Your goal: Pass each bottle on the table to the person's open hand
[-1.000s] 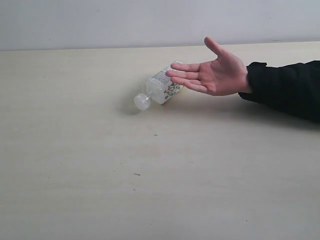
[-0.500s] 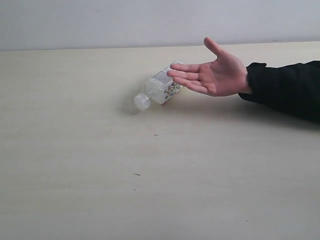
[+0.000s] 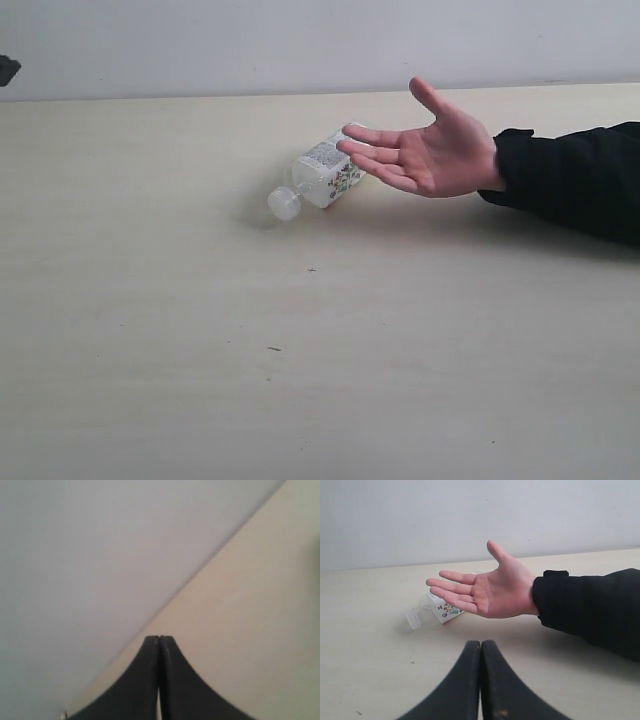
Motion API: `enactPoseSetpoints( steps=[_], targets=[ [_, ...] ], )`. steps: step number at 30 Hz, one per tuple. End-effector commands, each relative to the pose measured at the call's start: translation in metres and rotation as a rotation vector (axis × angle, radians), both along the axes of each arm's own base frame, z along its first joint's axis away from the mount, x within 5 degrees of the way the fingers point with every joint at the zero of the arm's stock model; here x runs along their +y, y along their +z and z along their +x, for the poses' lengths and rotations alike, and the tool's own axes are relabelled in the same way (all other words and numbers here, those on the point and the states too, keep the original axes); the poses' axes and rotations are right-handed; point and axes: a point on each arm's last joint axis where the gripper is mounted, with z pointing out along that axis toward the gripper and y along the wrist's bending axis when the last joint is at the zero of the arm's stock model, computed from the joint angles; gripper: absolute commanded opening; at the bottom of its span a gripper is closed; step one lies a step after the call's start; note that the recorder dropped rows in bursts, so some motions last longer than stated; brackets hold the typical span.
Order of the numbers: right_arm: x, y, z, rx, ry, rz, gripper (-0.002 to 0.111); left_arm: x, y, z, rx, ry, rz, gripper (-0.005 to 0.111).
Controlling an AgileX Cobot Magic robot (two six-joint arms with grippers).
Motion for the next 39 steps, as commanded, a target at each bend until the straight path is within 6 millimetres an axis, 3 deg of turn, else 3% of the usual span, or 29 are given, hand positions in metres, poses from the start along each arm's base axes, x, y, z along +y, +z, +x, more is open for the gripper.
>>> enactPoseSetpoints(
  steps=[1,5,10,14,19,22,25,32,39],
  targets=[
    [-0.001,0.000,0.000,-0.014,-0.010,-0.005,0.000,0.011,-0.003,0.044,0.291,0.227,0.032,0.000],
    [-0.001,0.000,0.000,-0.014,-0.010,-0.005,0.000,0.011,-0.018,0.073,0.542,0.371,0.033,0.000],
    [-0.001,0.000,0.000,-0.014,-0.010,-0.005,0.000,-0.033,-0.045,0.099,0.634,0.180,-0.093,0.003],
    [-0.001,0.000,0.000,-0.014,-0.010,-0.005,0.000,-0.077,-0.069,0.112,0.596,0.055,-0.112,0.025],
    [-0.001,0.000,0.000,-0.014,-0.010,-0.005,0.000,-0.128,-0.096,0.123,0.507,-0.076,-0.127,0.066],
    [-0.001,0.000,0.000,-0.014,-0.010,-0.005,0.000,-0.148,-0.111,0.128,0.458,-0.130,-0.134,0.076],
    [-0.001,0.000,0.000,-0.014,-0.010,-0.005,0.000,-0.158,-0.118,0.132,0.421,-0.161,-0.140,0.077],
    [-0.001,0.000,0.000,-0.014,-0.010,-0.005,0.000,-0.159,-0.128,0.133,0.469,-0.068,-0.246,0.078],
    [-0.001,0.000,0.000,-0.014,-0.010,-0.005,0.000,-0.157,-0.149,0.130,0.583,-0.050,-0.158,0.092]
  ],
)
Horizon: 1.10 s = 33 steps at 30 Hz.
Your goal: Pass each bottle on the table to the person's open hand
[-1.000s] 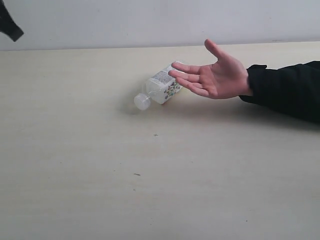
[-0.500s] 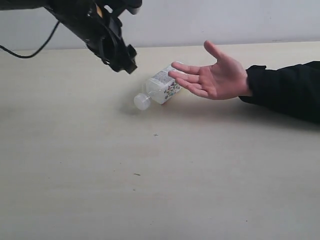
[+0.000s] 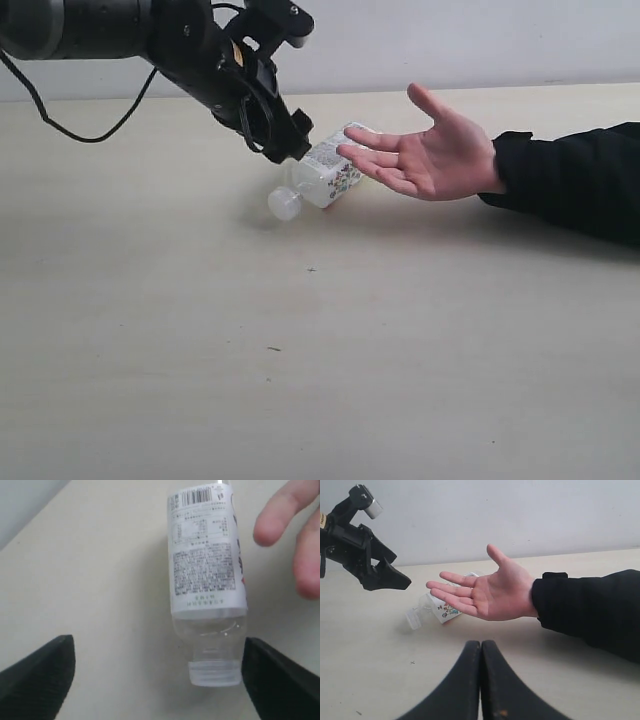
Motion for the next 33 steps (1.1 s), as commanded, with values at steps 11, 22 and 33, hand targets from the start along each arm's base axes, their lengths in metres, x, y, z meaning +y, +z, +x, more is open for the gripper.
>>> enactPoseSetpoints(
  steps=[11,22,33],
  targets=[
    [-0.001,0.000,0.000,-0.014,-0.010,-0.005,0.000,-0.005,-0.037,0.001,0.112,-0.011,0.060,0.099],
    [-0.001,0.000,0.000,-0.014,-0.010,-0.005,0.000,-0.009,-0.041,0.000,0.106,-0.043,0.073,0.099],
    [-0.001,0.000,0.000,-0.014,-0.010,-0.005,0.000,-0.043,-0.009,0.013,0.111,-0.029,0.013,0.099]
  ],
)
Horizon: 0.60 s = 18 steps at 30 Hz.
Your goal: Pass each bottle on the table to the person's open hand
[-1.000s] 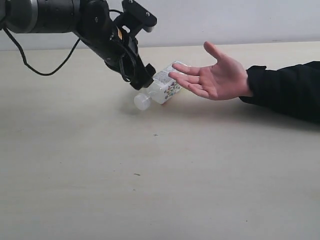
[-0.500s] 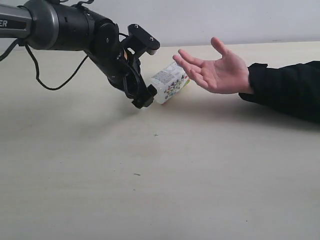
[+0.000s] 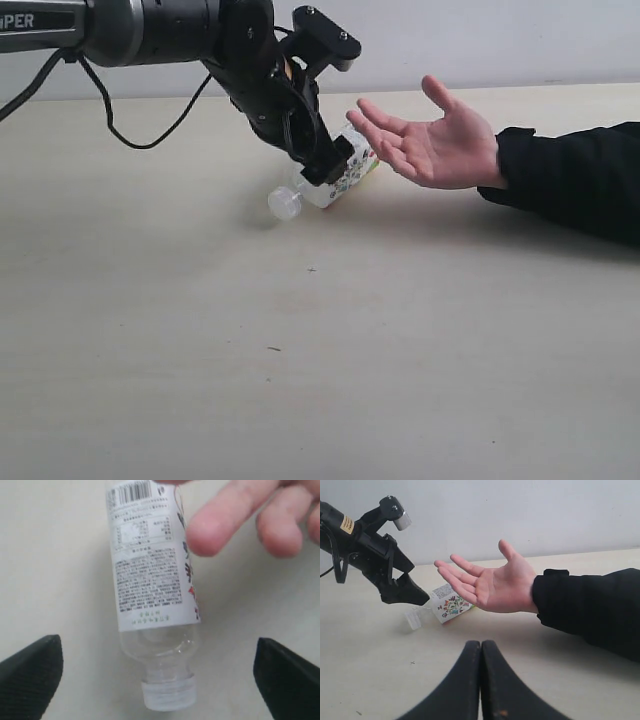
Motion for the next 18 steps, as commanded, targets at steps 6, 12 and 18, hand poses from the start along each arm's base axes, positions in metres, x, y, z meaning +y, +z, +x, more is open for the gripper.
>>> enactPoseSetpoints(
  steps=[6,12,18],
  targets=[
    [-0.001,0.000,0.000,-0.014,-0.010,-0.005,0.000,-0.011,-0.011,0.017,0.038,0.028,0.000,0.099],
    [-0.001,0.000,0.000,-0.014,-0.010,-0.005,0.000,-0.016,-0.022,0.025,0.030,0.011,0.007,0.099],
    [-0.001,0.000,0.000,-0.014,-0.010,-0.005,0.000,-0.018,-0.038,0.031,0.037,0.009,0.015,0.099]
  ],
)
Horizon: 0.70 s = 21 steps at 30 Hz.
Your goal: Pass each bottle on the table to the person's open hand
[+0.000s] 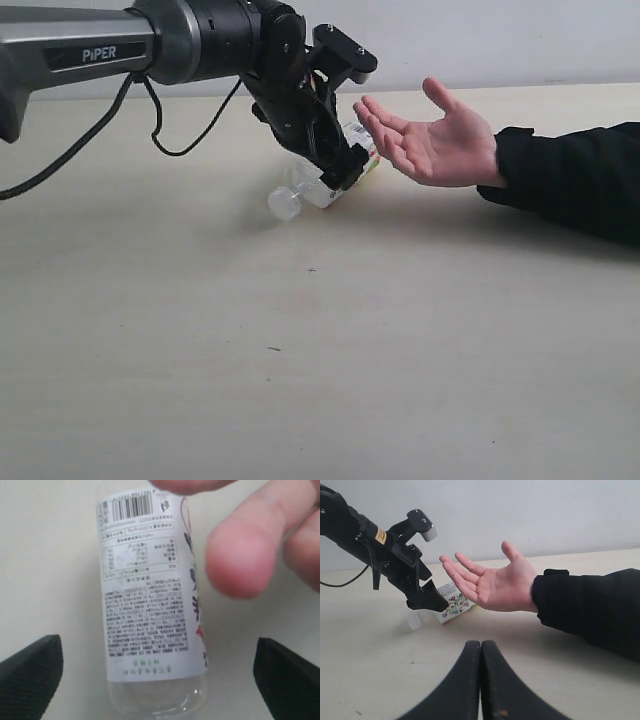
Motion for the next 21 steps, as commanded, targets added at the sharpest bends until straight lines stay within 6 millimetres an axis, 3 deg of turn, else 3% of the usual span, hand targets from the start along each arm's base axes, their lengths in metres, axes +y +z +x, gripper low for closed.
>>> enactPoseSetpoints(
  steps=[1,13,21],
  targets=[
    [-0.001,0.000,0.000,-0.014,-0.010,-0.005,0.000,-0.003,-0.010,0.003,0.000,-0.006,0.003,0.099],
    [-0.001,0.000,0.000,-0.014,-0.010,-0.005,0.000,-0.006,-0.016,0.010,-0.057,-0.011,-0.025,0.099],
    [-0.001,0.000,0.000,-0.014,-0.010,-0.005,0.000,-0.002,-0.037,0.013,-0.028,-0.005,-0.004,0.099]
  ],
)
